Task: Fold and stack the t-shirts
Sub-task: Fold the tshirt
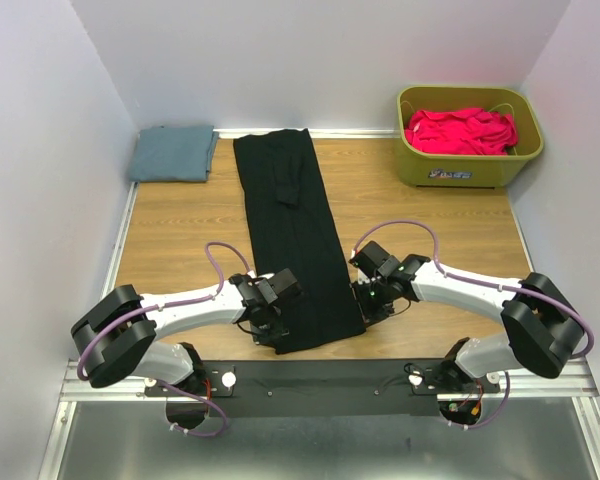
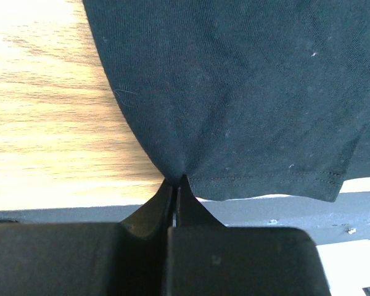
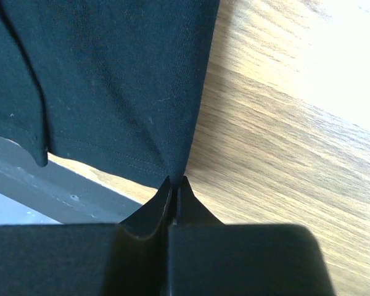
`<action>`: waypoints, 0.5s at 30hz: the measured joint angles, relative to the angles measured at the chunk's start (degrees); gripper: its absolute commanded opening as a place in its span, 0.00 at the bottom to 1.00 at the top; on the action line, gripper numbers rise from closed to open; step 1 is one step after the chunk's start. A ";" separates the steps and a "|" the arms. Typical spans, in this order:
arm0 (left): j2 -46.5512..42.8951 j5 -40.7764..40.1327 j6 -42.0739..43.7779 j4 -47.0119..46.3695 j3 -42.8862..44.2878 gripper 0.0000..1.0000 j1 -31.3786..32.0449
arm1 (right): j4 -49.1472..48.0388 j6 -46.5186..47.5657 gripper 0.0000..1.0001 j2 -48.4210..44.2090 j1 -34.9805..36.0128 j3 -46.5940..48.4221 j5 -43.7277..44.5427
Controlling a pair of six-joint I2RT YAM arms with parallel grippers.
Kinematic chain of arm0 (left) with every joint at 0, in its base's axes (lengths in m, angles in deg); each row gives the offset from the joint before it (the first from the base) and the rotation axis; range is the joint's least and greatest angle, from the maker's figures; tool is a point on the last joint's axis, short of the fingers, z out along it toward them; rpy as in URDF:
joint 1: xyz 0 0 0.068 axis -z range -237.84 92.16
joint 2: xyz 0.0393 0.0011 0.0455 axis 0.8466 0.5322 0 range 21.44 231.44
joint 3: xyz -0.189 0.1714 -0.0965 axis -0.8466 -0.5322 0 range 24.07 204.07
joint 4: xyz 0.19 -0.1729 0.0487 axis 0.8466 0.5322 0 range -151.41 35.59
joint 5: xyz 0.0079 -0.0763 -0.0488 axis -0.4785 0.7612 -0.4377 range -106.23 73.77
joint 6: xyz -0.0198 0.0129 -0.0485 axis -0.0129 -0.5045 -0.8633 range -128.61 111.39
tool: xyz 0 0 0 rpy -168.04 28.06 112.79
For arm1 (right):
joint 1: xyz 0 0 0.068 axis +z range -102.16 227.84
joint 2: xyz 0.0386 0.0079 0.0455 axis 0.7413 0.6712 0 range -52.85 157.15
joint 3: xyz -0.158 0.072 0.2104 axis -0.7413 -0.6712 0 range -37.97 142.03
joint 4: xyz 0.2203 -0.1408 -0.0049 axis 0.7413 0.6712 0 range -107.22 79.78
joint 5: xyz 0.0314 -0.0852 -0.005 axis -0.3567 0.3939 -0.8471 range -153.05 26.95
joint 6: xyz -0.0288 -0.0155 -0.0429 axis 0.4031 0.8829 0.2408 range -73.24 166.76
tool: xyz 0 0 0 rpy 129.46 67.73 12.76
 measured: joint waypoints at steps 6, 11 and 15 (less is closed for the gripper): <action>0.13 0.76 0.02 -0.04 -0.02 0.00 0.59 | 0.48 0.63 0.01 0.00 -0.20 -0.02 -1.14; 0.00 1.70 -0.39 0.55 -0.04 0.00 3.13 | 1.53 1.16 0.01 0.00 -0.20 -0.81 -4.00; -1.53 3.15 -1.99 2.54 -0.26 0.00 6.54 | 4.00 1.14 0.01 -1.18 -0.20 -1.57 -5.92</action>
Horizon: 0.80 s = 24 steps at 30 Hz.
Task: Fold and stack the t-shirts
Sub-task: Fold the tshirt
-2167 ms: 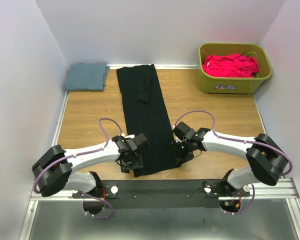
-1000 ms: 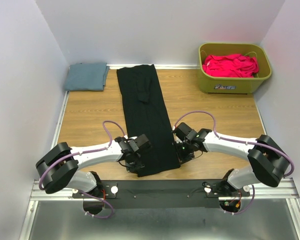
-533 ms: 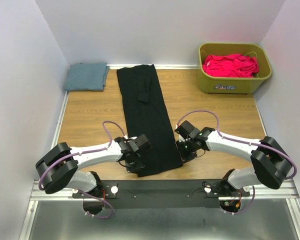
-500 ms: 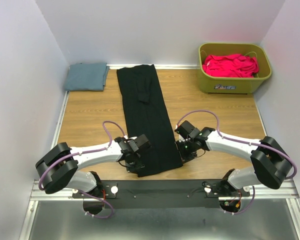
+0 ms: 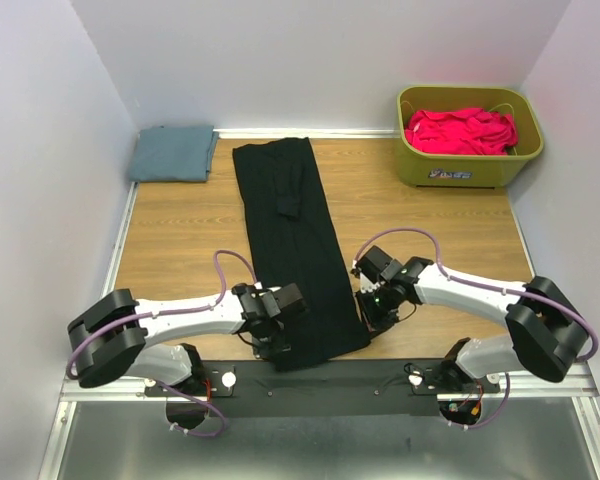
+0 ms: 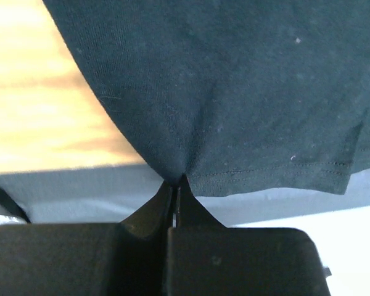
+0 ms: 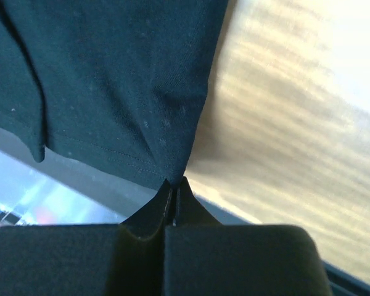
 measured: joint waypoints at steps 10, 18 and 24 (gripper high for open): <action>-8.33 0.42 1.25 4.00 1.92 0.00 -8.50 | 7.96 1.53 0.01 0.96 -3.65 12.02 3.26; -5.81 -7.26 12.61 1.16 9.62 0.00 -25.57 | 7.91 7.43 0.01 13.84 -10.49 30.56 6.80; 0.39 -13.40 20.83 -3.85 14.10 0.00 -32.11 | 6.45 10.16 0.01 21.05 -11.26 38.77 8.59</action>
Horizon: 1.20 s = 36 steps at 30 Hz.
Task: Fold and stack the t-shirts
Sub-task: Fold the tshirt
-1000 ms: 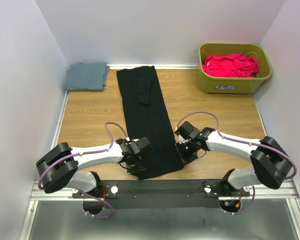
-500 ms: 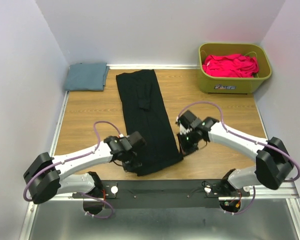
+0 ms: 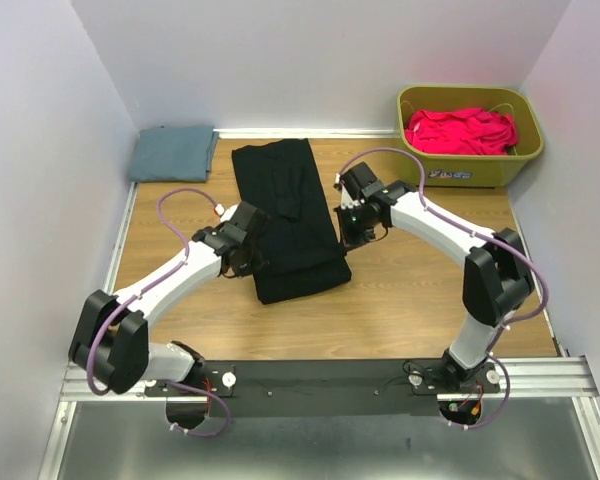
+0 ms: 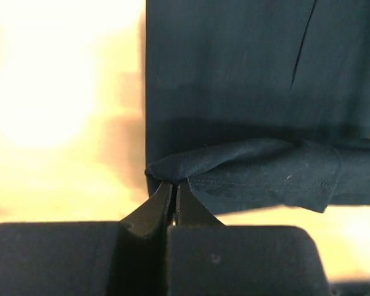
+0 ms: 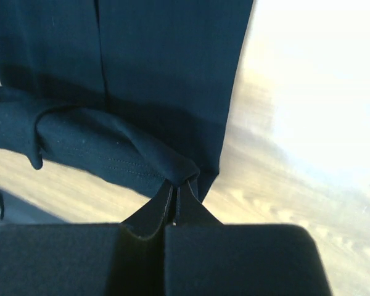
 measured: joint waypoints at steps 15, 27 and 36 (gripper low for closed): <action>8.35 -4.70 12.79 -14.36 4.26 0.00 -8.11 | -7.04 1.29 0.01 9.55 -2.29 8.96 3.32; 14.78 -4.87 18.36 -19.52 9.60 0.00 -11.02 | -8.87 1.31 0.01 14.64 -3.63 16.24 5.16; 20.87 -5.05 20.06 -23.15 11.43 0.02 -12.02 | -10.54 1.33 0.01 20.09 -4.07 18.45 6.73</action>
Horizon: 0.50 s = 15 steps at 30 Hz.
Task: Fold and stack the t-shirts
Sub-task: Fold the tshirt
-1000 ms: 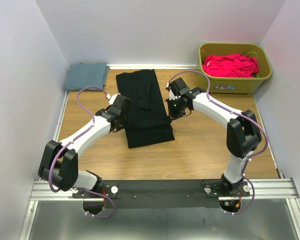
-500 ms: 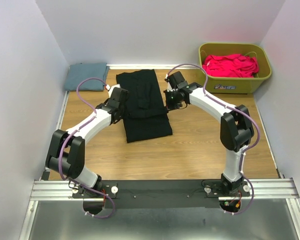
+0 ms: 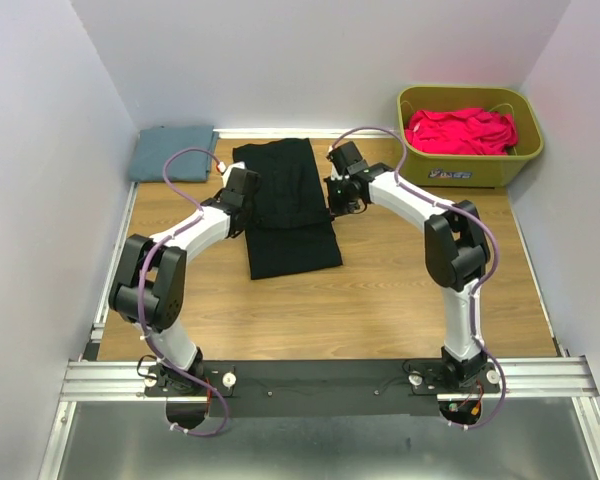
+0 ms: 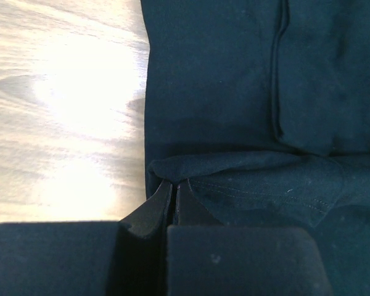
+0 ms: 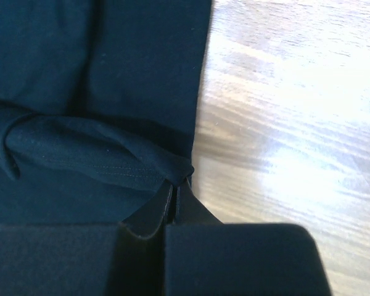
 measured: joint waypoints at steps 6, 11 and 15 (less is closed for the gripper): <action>3.26 -0.74 0.52 -1.46 0.07 0.38 -0.17 | -1.73 0.02 0.11 2.43 -0.02 0.24 0.90; 3.34 -3.26 1.01 -1.51 0.07 0.44 -1.36 | -1.53 0.63 0.20 3.19 -0.48 1.66 1.81; 1.38 -4.81 0.85 -1.03 -0.09 0.61 -1.60 | -1.97 1.01 0.43 3.06 -0.85 3.04 1.60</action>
